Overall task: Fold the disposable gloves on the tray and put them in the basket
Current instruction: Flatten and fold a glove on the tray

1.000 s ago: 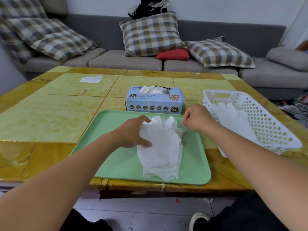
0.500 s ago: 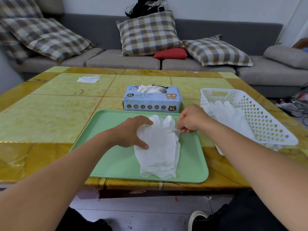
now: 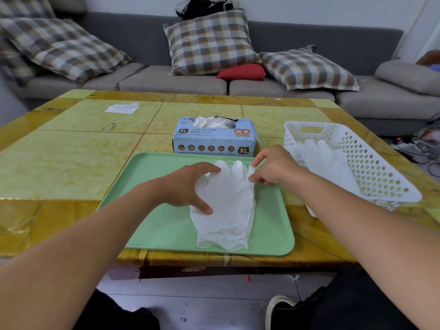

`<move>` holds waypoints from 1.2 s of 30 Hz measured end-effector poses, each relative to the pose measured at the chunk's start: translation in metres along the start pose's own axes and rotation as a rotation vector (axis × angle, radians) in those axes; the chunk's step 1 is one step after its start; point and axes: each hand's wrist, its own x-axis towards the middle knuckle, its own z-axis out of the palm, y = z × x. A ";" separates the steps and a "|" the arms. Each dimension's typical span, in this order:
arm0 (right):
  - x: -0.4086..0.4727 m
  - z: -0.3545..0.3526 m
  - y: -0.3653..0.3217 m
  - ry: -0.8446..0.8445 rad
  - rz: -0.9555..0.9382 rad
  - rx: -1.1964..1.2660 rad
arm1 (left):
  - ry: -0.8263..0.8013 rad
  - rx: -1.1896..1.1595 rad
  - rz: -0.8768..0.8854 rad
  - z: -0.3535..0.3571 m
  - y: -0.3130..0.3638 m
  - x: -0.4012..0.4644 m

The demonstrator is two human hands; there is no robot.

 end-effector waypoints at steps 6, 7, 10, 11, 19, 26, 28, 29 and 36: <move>-0.007 0.000 0.002 0.054 -0.202 -0.300 | 0.008 0.032 -0.017 -0.002 0.004 -0.003; -0.011 -0.003 -0.001 0.059 -0.333 -0.288 | 0.030 0.054 -0.030 -0.004 0.004 -0.004; -0.034 -0.006 -0.009 -0.327 -0.618 -0.316 | 0.113 0.182 -0.021 -0.010 0.004 -0.011; -0.042 -0.004 -0.009 -0.474 -0.635 -0.365 | 0.134 0.192 0.020 -0.012 0.005 -0.014; -0.053 0.012 0.018 -0.678 -0.624 -0.403 | -0.164 0.035 0.205 0.002 0.006 -0.046; -0.057 0.013 0.021 -0.625 -0.611 -0.307 | -0.172 0.049 0.163 0.003 0.012 -0.055; -0.056 0.009 0.021 -0.632 -0.601 -0.268 | -0.156 0.096 0.214 0.009 0.017 -0.054; -0.056 0.007 0.020 -0.639 -0.599 -0.241 | -0.154 0.103 0.233 0.011 0.019 -0.054; -0.057 0.001 0.020 -0.713 -0.572 -0.132 | -0.182 -0.014 0.234 -0.006 0.019 -0.057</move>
